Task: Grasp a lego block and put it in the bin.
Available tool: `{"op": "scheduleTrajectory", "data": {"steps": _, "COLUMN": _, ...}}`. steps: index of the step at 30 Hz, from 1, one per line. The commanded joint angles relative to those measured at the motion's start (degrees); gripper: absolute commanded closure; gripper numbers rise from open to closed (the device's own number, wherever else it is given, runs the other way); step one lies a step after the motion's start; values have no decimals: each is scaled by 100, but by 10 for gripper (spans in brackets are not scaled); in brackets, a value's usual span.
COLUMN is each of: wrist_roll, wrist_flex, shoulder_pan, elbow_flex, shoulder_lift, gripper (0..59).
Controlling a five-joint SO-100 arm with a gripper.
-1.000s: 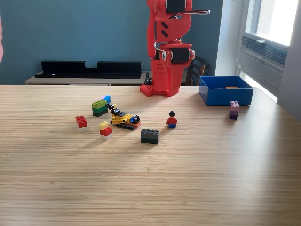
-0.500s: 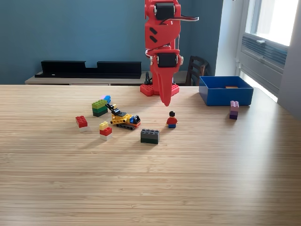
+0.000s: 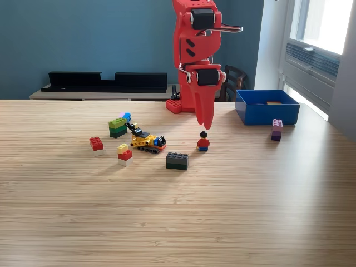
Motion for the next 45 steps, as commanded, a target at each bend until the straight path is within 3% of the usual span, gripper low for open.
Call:
{"op": "scheduleTrajectory", "data": {"steps": 1, "wrist_roll": -70, "wrist_flex": -70, "shoulder_pan": -18, "elbow_flex": -281, "shoulder_lift": 211, "gripper": 381}}
{"op": "scheduleTrajectory", "data": {"steps": 17, "wrist_roll": -237, "wrist_flex": -35, "shoulder_pan": 132, "elbow_flex": -1151, "shoulder_lift": -1644, "gripper": 393}}
{"op": "scheduleTrajectory", "data": {"steps": 34, "wrist_roll": -281, "wrist_flex": -44, "shoulder_pan": 44, "elbow_flex": -1301, "shoulder_lift": -1898, "gripper": 462}}
{"op": "scheduleTrajectory", "data": {"steps": 45, "wrist_roll": -246, "wrist_flex": -44, "shoulder_pan": -26, "elbow_flex": -1310, "shoulder_lift": -1898, "gripper": 557}}
